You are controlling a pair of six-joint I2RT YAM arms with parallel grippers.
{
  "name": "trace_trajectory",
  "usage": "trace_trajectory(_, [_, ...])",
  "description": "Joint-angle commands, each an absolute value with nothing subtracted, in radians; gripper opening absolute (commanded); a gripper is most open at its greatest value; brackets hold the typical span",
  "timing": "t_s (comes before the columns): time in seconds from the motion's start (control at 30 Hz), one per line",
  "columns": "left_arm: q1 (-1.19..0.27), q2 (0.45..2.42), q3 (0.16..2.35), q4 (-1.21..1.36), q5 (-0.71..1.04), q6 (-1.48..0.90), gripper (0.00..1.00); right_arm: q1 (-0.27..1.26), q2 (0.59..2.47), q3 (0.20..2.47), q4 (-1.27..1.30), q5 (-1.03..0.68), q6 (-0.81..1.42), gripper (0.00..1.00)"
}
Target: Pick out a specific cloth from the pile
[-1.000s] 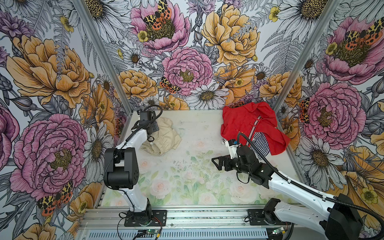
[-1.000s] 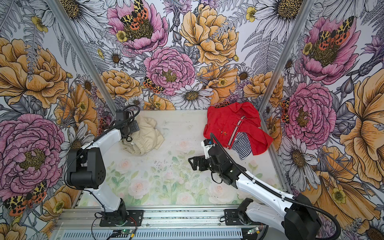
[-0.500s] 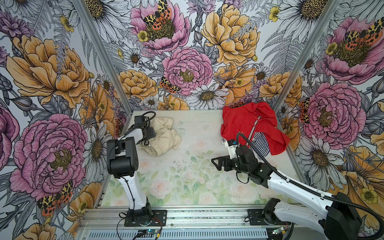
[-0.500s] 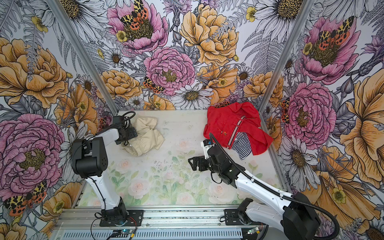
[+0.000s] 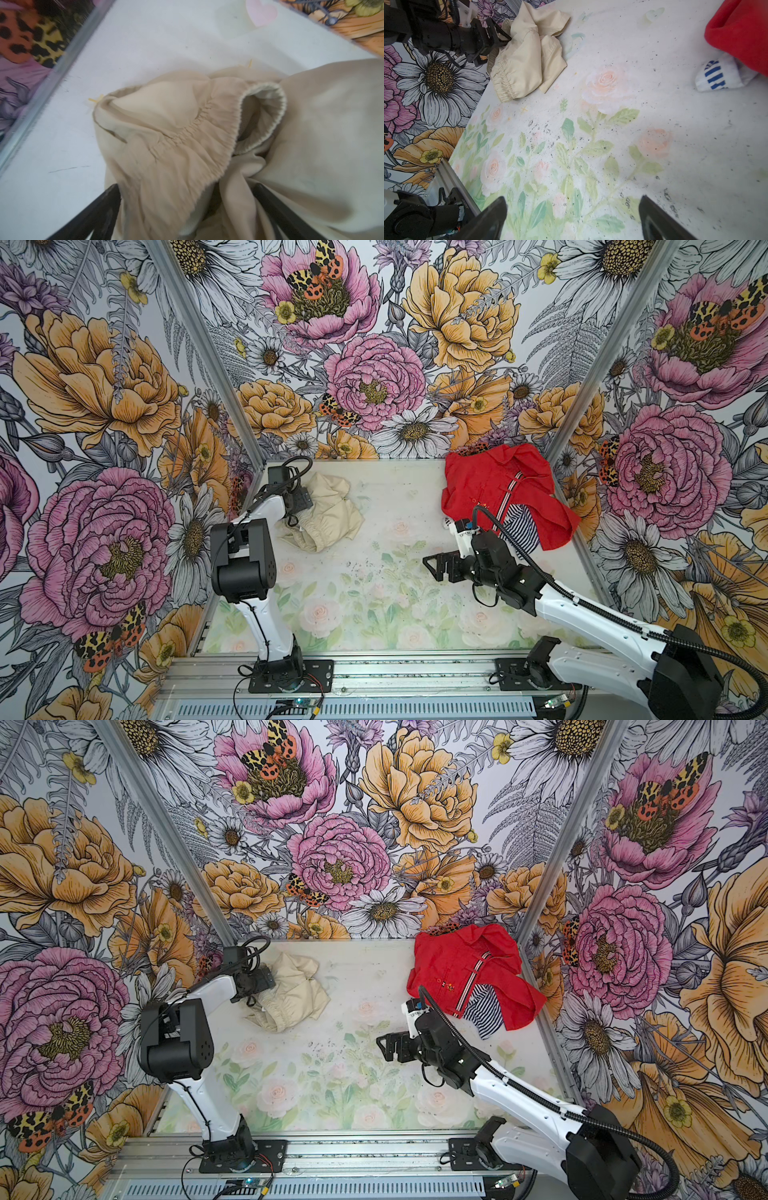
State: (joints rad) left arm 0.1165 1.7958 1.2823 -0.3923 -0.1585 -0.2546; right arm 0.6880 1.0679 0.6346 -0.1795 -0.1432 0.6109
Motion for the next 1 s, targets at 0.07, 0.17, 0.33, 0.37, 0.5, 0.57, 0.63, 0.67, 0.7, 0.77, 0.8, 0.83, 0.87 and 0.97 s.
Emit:
trace_trajectory(0.07, [0.098,1.52,1.155,-0.383,-0.302,-0.326,0.99,0.604,1.029,0.697,-0.188,-0.192,0.579,0.99])
trace_trajectory(0.17, [0.061,1.315,1.025,-0.37,-0.324,-0.374,0.99,0.518,1.0,0.713,-0.203,-0.217,0.556,0.99])
trace_trajectory(0.33, [-0.131,0.888,0.68,-0.196,-0.538,-0.31,0.99,0.403,0.88,0.648,-0.219,-0.016,0.472,0.99])
trace_trajectory(0.37, [-0.16,0.807,0.583,-0.117,-0.576,-0.268,0.99,0.391,0.854,0.624,-0.217,0.074,0.439,1.0])
trace_trajectory(0.5, [-0.179,0.601,0.316,0.101,-0.658,-0.181,0.99,0.364,0.776,0.532,-0.185,0.337,0.334,1.0])
trace_trajectory(0.57, [-0.18,0.559,0.225,0.196,-0.656,-0.158,0.99,0.355,0.732,0.475,-0.143,0.394,0.278,0.99])
trace_trajectory(0.63, [-0.174,0.564,0.161,0.291,-0.655,-0.146,0.99,0.347,0.692,0.433,-0.109,0.432,0.245,0.99])
trace_trajectory(0.67, [-0.165,0.586,0.144,0.323,-0.643,-0.151,0.99,0.345,0.676,0.402,-0.078,0.457,0.226,0.99])
trace_trajectory(0.7, [-0.152,0.612,0.141,0.337,-0.621,-0.158,0.99,0.344,0.663,0.371,-0.04,0.479,0.211,1.0])
trace_trajectory(0.77, [-0.112,0.701,0.134,0.404,-0.544,-0.164,0.99,0.333,0.634,0.319,0.033,0.514,0.178,1.0])
trace_trajectory(0.8, [-0.094,0.75,0.128,0.46,-0.505,-0.159,0.99,0.333,0.621,0.298,0.071,0.522,0.155,1.0])
trace_trajectory(0.83, [-0.073,0.806,0.12,0.526,-0.461,-0.151,0.99,0.332,0.613,0.267,0.126,0.535,0.139,0.99])
trace_trajectory(0.87, [-0.056,0.862,0.111,0.592,-0.436,-0.141,0.99,0.328,0.612,0.239,0.179,0.546,0.126,0.99])
trace_trajectory(0.97, [-0.005,0.994,0.134,0.706,-0.349,-0.133,0.99,0.316,0.651,0.208,0.236,0.569,0.121,0.99])
